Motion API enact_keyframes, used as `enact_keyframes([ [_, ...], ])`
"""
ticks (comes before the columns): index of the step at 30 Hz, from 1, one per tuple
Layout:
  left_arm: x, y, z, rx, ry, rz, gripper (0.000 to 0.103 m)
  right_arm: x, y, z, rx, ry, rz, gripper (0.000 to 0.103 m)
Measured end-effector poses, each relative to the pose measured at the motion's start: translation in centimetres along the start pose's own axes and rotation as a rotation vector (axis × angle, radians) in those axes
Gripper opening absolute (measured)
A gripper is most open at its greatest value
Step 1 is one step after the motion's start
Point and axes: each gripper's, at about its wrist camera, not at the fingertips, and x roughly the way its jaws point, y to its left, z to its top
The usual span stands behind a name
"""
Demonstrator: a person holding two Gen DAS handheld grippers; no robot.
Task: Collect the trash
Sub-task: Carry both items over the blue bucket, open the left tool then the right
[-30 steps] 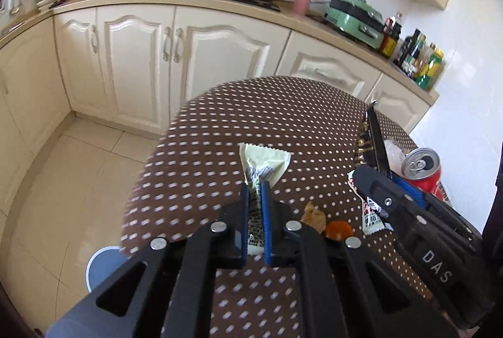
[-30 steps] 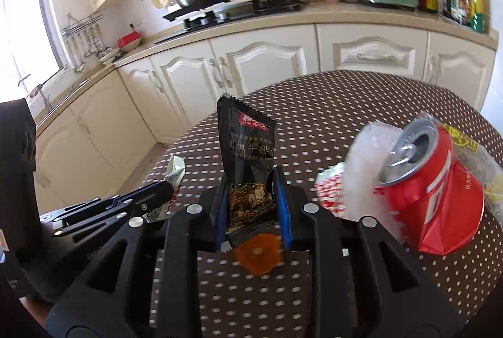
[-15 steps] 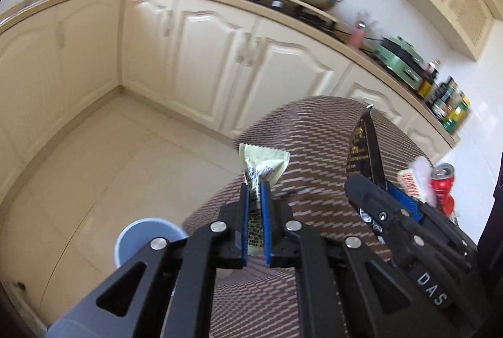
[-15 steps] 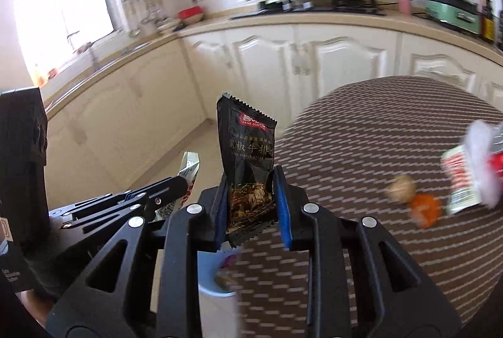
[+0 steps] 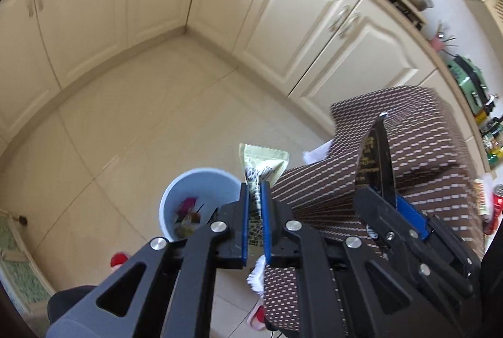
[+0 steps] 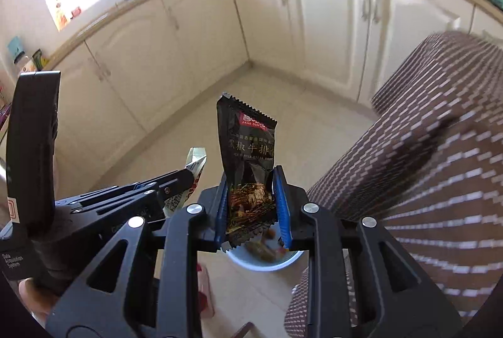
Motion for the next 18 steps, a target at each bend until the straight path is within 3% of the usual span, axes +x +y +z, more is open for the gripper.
enact_keyframes([
  [9,5.1,1.6,0.6,-0.028,0.08,0.013,0.01,5.4,-1.6,-0.8,0.035,0.087,-0.004,0.026],
  [13,6.3,1.9,1.1,-0.036,0.1,0.008,0.025,6.2,-1.9,-0.8,0.04,0.1,-0.003,0.026],
  [18,6.5,1.9,1.0,-0.041,0.098,0.031,0.028,7.2,-2.0,-0.9,0.045,0.119,0.002,0.026],
])
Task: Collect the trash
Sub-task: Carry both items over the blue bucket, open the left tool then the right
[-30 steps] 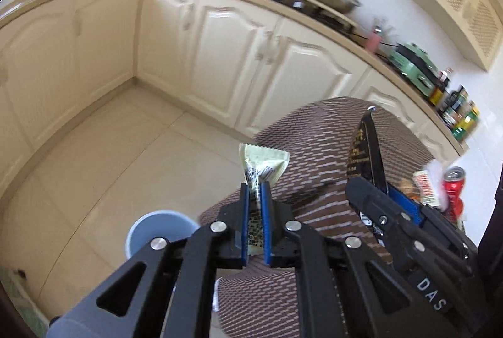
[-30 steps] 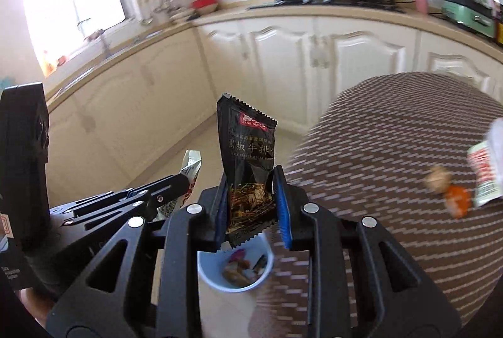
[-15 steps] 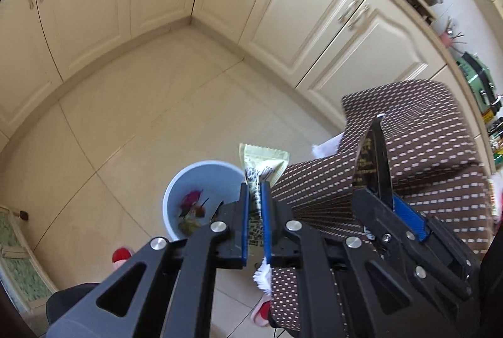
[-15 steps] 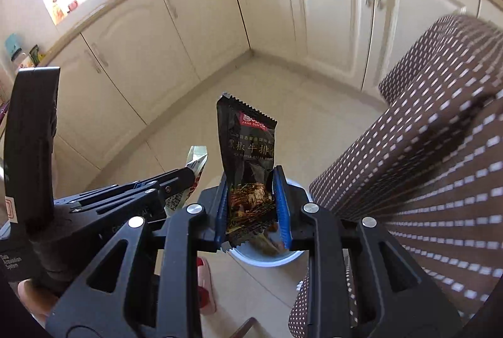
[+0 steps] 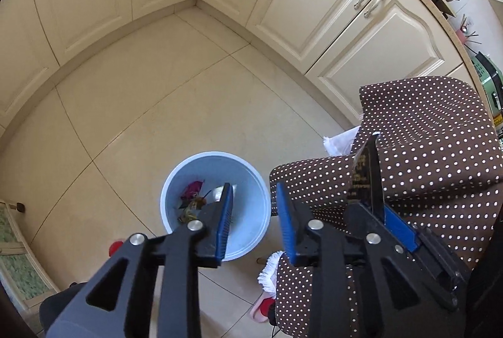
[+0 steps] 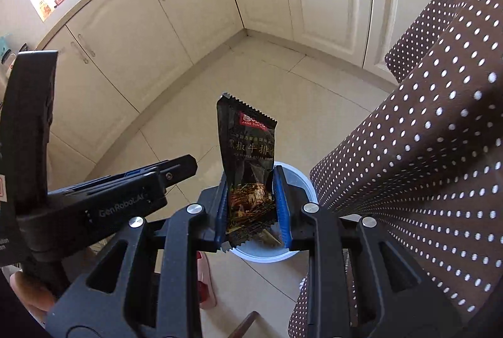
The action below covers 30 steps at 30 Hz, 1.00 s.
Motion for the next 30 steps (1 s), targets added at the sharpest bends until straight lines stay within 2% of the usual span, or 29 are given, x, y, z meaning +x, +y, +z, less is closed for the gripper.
enact_keyframes([
  [22,-2.5,3.5,-0.7,-0.074,-0.039,0.032,0.028,1.1,1.6,0.8,-0.026,-0.013,0.03,0.03],
  [30,-3.1,3.4,-0.5,-0.083,-0.049,0.031,0.028,1.1,2.7,1.3,-0.042,-0.023,0.033,0.031],
])
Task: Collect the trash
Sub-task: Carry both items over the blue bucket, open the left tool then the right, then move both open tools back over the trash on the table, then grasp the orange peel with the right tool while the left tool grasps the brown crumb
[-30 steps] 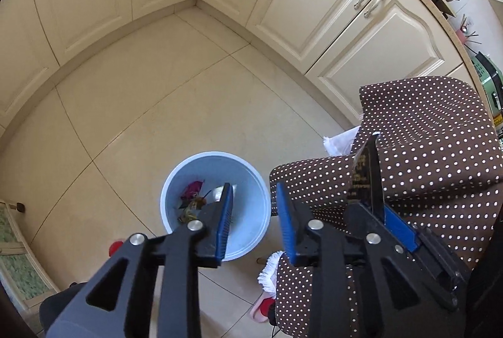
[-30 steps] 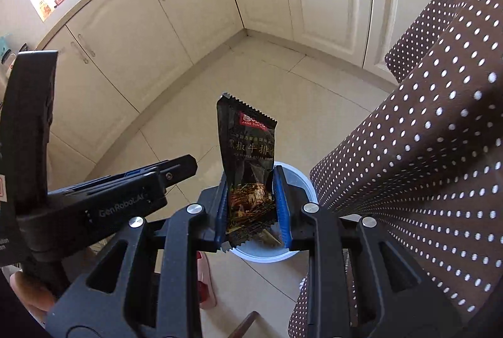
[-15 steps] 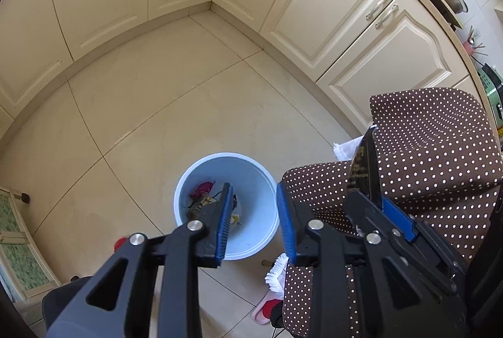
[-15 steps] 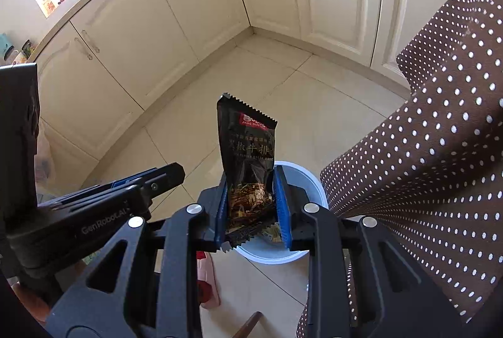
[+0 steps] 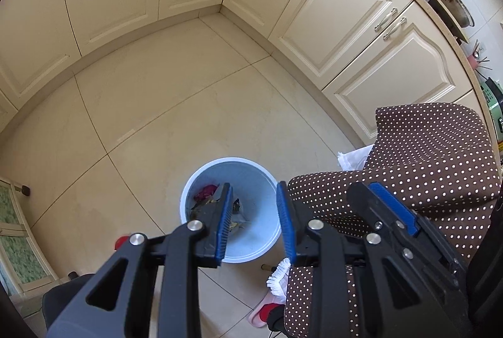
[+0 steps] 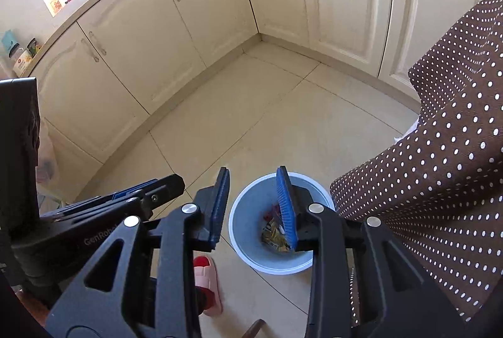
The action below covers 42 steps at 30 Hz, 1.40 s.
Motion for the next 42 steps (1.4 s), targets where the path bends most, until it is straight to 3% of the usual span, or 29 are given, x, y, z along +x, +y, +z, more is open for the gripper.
enact_keyframes([
  [8,-1.9,-1.6,-0.3,0.031,-0.024,-0.015,0.028,-2.5,-0.9,-0.2,0.008,-0.04,-0.014,0.031],
  [14,-5.3,-4.5,-0.7,0.086,-0.074,-0.043,0.028,-7.5,-1.5,-0.2,0.014,-0.125,-0.028,0.031],
  [18,-8.3,-8.0,-1.5,0.148,-0.121,-0.088,0.029,-12.3,-2.5,-0.3,0.02,-0.207,-0.049,0.032],
  [21,-10.1,-11.1,-2.3,0.207,-0.145,-0.123,0.032,-16.5,-3.8,-0.8,0.033,-0.276,-0.087,0.042],
  [29,-13.2,-21.8,-5.3,0.408,-0.165,-0.22,0.037,-25.9,-9.8,-3.3,0.099,-0.401,-0.23,0.043],
  [33,-13.3,-27.1,-6.9,0.505,-0.156,-0.242,0.037,-28.5,-14.2,-4.2,0.15,-0.381,-0.329,0.044],
  [36,-12.8,-29.7,-7.6,0.552,-0.14,-0.244,0.038,-28.9,-17.4,-4.7,0.179,-0.314,-0.387,0.045],
  [42,-11.4,-32.2,-8.2,0.605,-0.097,-0.235,0.04,-27.0,-20.7,-4.4,0.188,-0.172,-0.388,0.046],
])
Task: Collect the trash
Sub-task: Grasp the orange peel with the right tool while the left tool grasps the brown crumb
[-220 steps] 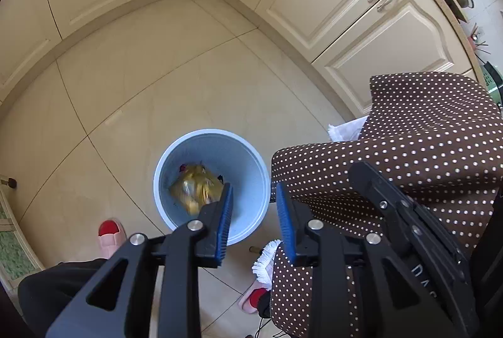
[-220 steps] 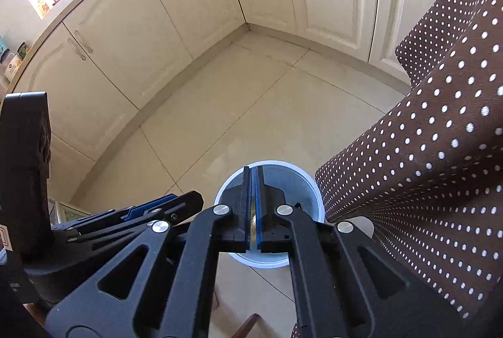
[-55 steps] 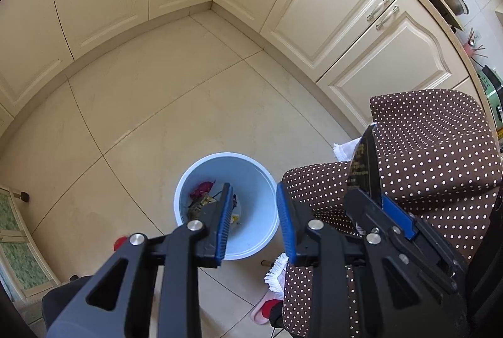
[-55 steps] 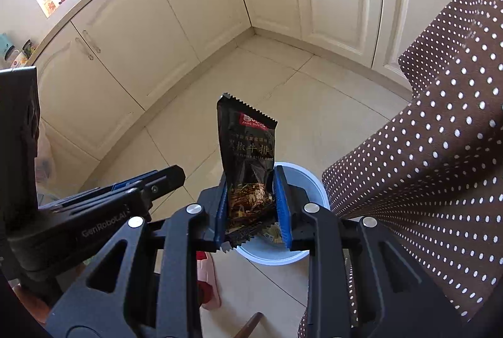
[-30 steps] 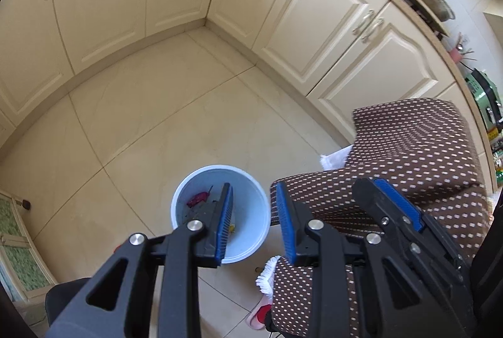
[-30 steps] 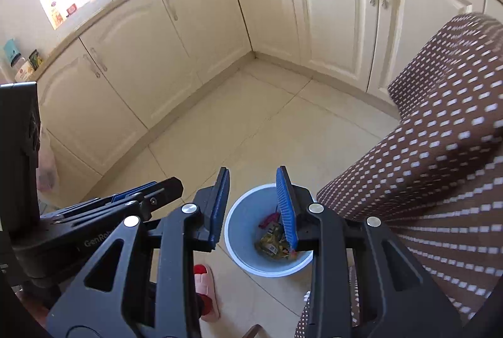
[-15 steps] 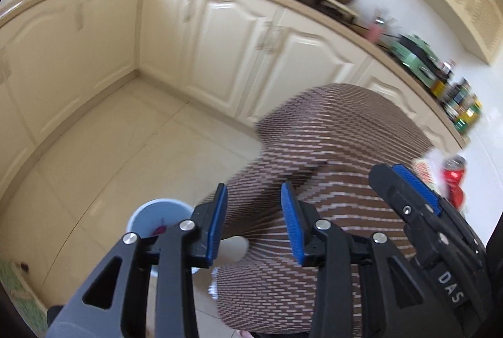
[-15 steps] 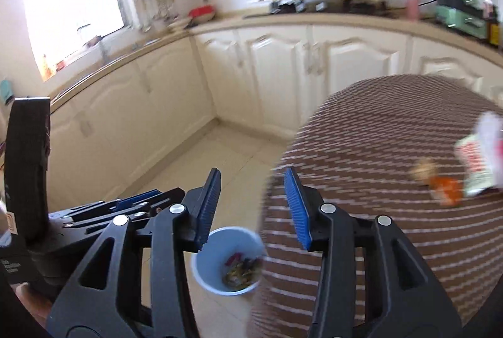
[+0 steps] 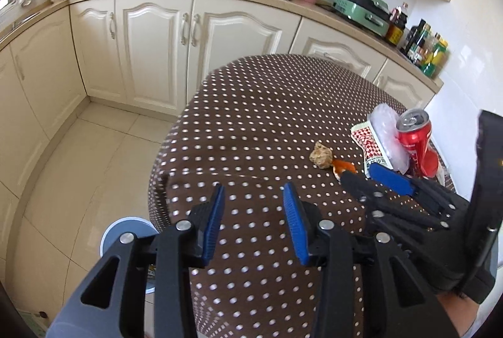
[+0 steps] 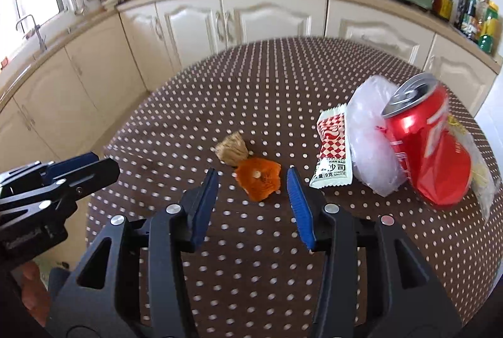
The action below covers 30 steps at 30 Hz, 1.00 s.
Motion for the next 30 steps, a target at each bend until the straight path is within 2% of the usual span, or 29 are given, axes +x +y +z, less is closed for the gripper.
enact_keyframes([
  [3,0.8,-0.5,0.3,0.014,0.018,0.006,0.04,1.4,-0.2,0.0,-0.016,0.041,-0.023,0.046],
  [5,1.4,-1.0,0.6,0.027,0.027,0.013,0.04,1.9,-0.6,-0.4,-0.009,0.058,-0.002,0.045],
  [6,1.8,-1.2,0.7,0.035,0.033,0.019,0.04,2.0,-0.9,-0.3,-0.01,0.055,0.001,0.033],
  [10,3.1,-2.1,1.4,0.043,0.049,0.025,0.04,2.1,-1.2,-0.3,-0.011,0.049,0.022,0.032],
  [13,3.8,-2.7,1.7,0.058,0.056,0.025,0.04,1.2,-1.8,-0.2,0.035,0.006,0.025,0.032],
  [16,4.7,-3.8,2.0,0.092,0.07,0.027,0.04,-0.8,-3.3,-0.5,0.111,-0.101,0.0,0.032],
  [20,6.3,-5.7,2.3,0.14,0.105,-0.001,0.04,-2.2,-4.8,-0.6,0.186,-0.194,0.004,0.032],
  [30,8.4,-8.6,3.4,0.195,0.101,0.028,0.04,-2.3,-6.4,-0.2,0.26,-0.212,0.069,0.032],
])
